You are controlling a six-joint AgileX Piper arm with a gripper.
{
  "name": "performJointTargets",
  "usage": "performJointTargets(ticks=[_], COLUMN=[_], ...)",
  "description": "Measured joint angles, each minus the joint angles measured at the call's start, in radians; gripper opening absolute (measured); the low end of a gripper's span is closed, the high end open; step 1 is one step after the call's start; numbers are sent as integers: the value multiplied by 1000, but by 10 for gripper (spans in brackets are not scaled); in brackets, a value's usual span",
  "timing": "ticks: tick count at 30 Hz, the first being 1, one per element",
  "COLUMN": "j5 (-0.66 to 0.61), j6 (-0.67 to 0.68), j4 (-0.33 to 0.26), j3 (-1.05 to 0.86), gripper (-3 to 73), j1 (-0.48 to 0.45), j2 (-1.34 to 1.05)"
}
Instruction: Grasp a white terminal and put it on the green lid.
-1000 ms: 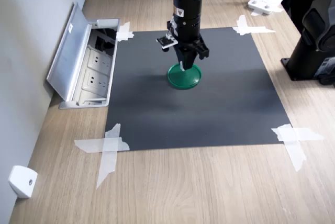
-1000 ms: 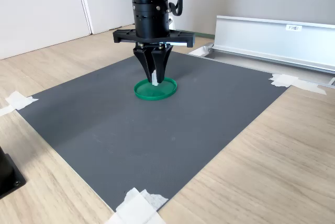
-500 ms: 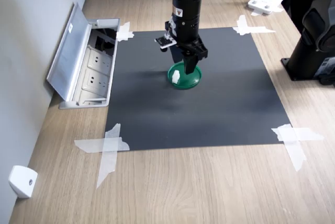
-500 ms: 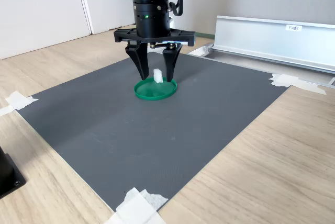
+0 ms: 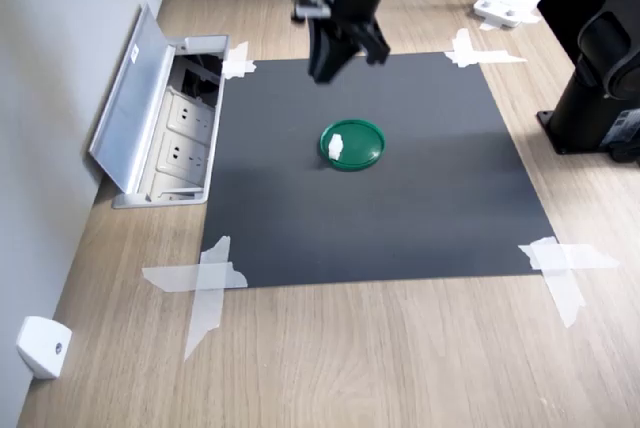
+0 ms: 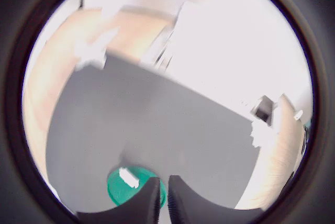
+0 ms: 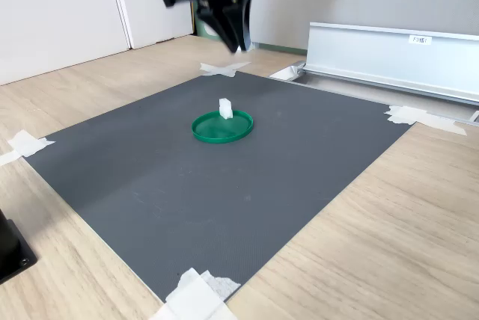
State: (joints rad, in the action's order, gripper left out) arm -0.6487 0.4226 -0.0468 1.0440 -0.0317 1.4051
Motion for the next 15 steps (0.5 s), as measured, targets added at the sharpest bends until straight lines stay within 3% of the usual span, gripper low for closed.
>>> performJointTargets(ticks=[7,15], j5=[114,247], j6=[-279,-391], j4=[5,26], j3=[-111,-355], gripper=[-5,-7], j1=[0,0], j2=[-228,-539])
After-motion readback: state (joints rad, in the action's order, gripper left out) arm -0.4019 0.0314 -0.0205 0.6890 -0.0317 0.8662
